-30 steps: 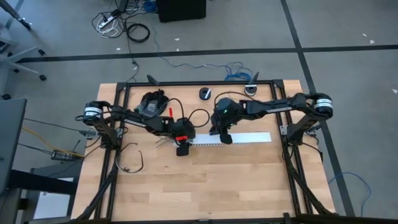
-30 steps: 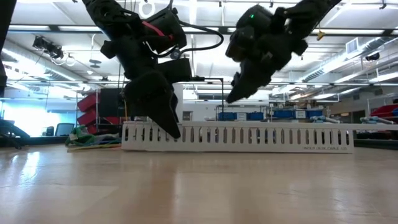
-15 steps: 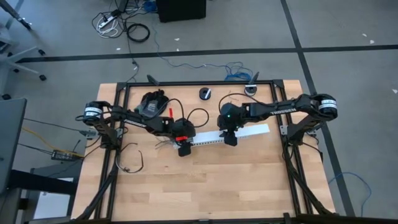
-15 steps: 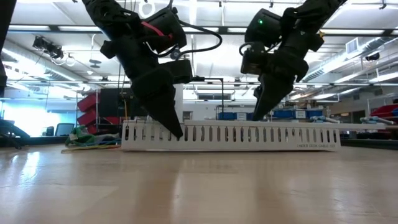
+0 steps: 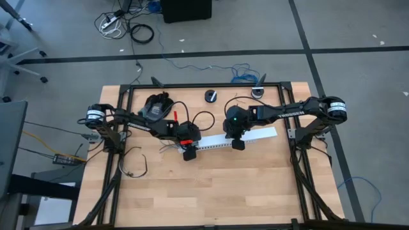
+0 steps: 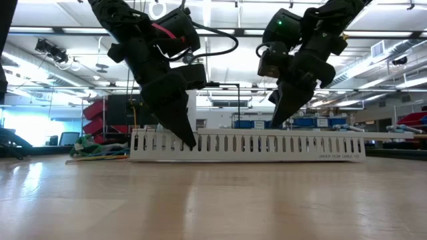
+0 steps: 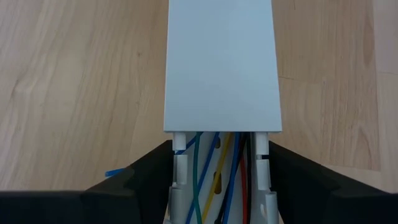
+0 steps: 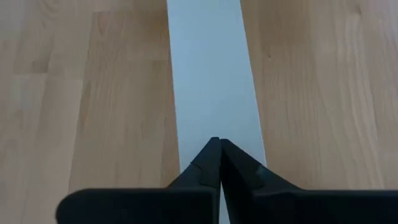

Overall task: Ziptie cables
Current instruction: Close the white cable duct

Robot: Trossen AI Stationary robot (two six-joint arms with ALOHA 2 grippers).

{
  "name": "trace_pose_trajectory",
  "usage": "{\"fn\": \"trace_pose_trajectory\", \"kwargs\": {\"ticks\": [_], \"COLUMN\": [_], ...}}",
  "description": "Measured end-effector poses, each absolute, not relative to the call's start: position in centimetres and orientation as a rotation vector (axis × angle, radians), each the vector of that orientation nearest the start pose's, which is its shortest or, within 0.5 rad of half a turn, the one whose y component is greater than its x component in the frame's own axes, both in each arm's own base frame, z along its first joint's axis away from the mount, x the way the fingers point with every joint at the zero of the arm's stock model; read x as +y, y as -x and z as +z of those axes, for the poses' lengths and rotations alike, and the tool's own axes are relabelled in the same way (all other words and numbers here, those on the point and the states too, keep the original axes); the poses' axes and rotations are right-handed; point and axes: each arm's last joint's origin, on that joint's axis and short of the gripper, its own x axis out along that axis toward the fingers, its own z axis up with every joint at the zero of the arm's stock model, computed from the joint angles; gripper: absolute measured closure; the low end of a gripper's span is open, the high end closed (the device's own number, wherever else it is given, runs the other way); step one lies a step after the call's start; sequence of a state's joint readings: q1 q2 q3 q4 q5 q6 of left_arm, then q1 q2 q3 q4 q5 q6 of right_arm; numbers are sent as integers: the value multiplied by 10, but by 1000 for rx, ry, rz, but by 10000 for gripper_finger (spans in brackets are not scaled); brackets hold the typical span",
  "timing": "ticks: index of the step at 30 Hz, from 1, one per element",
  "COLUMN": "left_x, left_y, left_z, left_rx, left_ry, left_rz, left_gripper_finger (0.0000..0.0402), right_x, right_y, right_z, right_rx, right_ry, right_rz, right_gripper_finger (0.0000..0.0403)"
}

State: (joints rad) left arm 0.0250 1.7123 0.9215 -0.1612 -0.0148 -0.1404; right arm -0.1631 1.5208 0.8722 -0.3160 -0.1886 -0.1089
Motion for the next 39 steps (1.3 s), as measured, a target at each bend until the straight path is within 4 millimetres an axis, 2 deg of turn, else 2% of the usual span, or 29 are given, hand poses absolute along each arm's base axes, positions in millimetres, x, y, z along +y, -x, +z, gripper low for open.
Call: {"fn": "trace_pose_trajectory", "kwargs": {"ticks": [12,20,25,30,33,39], "left_x": [9,8,9,9,9,9], "left_y": [-328,-326,-326,-323,-320,-314], "left_z": [154,153,152,153,158,182], "left_rx": [949,963,977,1002,1005,935], "left_ry": [134,127,102,52,30,28], "left_rz": [103,105,91,65,55,62], "left_gripper_finger": [176,176,175,154,138,129], "right_x": [-43,-43,-43,-43,-43,-43], "right_y": [-290,-301,-301,-301,-301,-300], "right_z": [188,162,163,163,163,162], "right_rx": [949,1005,990,990,993,1001], "right_ry": [-63,-100,-99,-102,-102,-104], "right_rz": [65,107,112,116,116,116], "right_gripper_finger": [402,402,402,403,403,403]}}
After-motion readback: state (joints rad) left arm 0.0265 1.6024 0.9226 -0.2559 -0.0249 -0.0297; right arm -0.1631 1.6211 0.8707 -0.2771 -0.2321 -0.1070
